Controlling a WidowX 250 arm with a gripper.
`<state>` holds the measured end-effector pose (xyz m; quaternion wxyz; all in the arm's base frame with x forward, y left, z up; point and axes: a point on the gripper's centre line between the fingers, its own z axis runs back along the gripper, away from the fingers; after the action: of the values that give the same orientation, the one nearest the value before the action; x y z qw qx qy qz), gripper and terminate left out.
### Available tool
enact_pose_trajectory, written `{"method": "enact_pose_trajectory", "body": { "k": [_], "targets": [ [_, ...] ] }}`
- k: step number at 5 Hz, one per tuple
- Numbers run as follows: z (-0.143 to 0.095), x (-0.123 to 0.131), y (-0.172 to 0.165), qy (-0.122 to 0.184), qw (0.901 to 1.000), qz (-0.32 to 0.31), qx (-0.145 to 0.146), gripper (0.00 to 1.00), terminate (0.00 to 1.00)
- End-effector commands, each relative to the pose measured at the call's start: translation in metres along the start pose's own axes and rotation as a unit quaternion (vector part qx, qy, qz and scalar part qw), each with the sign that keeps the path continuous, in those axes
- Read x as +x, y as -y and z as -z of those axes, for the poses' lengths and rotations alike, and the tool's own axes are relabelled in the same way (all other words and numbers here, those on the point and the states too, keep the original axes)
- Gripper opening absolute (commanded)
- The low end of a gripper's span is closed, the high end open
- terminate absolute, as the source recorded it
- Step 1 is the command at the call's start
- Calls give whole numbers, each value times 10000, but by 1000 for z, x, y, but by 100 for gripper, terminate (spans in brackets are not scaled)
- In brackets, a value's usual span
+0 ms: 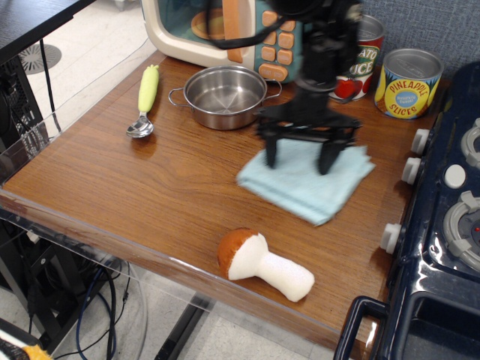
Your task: Move the blue rag backwards so that it's in front of the canned goods.
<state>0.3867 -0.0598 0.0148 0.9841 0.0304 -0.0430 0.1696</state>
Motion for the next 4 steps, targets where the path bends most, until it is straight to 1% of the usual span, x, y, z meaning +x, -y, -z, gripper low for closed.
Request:
{"method": "enact_pose_trajectory", "body": {
  "k": [1, 2, 3, 4],
  "targets": [
    [-18, 29, 36, 380, 9989, 86, -272, 100, 0],
    [-18, 36, 37, 473, 9982, 167, -319, 100, 0],
    [-27, 42, 43, 604, 9972, 262, -351, 100, 0],
    [-32, 42, 44, 644, 9969, 247, -389, 100, 0]
  ]
}}
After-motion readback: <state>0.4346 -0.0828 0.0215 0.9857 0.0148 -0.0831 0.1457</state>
